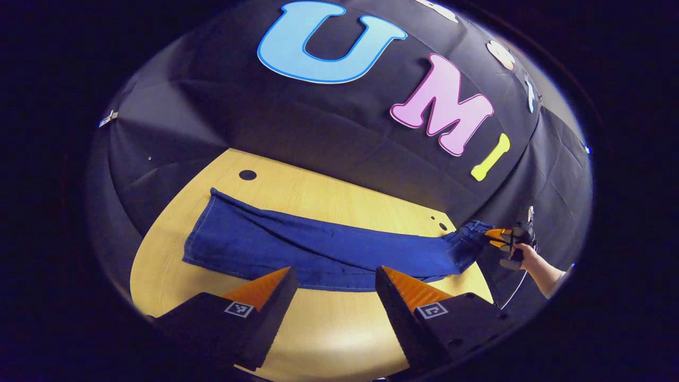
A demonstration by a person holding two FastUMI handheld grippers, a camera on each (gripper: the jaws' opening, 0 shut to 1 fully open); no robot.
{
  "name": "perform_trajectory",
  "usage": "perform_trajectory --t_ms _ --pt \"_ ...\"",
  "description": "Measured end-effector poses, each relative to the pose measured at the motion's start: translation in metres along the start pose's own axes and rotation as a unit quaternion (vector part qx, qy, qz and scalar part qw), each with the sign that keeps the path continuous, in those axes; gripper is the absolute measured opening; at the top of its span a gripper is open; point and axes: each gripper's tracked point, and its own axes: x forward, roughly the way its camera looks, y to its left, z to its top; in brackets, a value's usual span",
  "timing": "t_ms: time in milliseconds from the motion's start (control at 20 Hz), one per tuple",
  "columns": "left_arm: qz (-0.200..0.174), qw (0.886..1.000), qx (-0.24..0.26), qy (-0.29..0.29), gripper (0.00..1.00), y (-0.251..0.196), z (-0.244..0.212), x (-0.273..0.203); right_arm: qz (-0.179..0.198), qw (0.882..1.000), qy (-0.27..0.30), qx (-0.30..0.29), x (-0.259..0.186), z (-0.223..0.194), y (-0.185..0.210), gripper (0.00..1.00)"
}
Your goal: Grasp the waist and the cuffs of the jeans and fold them to make the two legs overlap; first hold the waist and fold one-third of the jeans toward the cuffs, then hold the cuffs and fold the remaining one-third in the same direction to finish folding.
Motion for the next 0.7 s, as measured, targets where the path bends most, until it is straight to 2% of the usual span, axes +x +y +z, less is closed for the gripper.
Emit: perform_trajectory --t_ms 100,200,250,350,500,600,700 --pt "0.001 1.0 -0.02 -0.008 0.96 0.032 0.0 -0.005 0.039 0.999 0.007 -0.035 -0.017 -0.004 0.061 0.12" --pt "-0.009 0.999 -0.04 -0.003 0.96 0.065 0.0 -0.018 0.073 0.995 0.035 -0.065 -0.031 -0.037 0.118 0.12" --pt "-0.004 0.999 -0.045 0.007 0.95 0.083 -0.006 -0.02 0.089 0.991 0.049 -0.087 -0.035 -0.061 0.143 0.12" --pt "0.029 0.998 -0.048 0.025 0.95 0.125 -0.015 -0.018 0.114 0.984 0.076 -0.113 -0.031 -0.116 0.189 0.12" --pt "0.068 0.995 -0.054 0.039 0.95 0.163 -0.017 -0.024 0.151 0.973 0.127 -0.116 -0.032 -0.203 0.244 0.12" --pt "0.087 0.994 -0.052 0.047 0.95 0.18 -0.02 -0.026 0.169 0.963 0.168 -0.123 -0.035 -0.267 0.271 0.12" --pt "0.099 0.992 -0.055 0.059 0.95 0.189 -0.024 -0.024 0.171 0.951 0.207 -0.152 -0.029 -0.333 0.273 0.12"
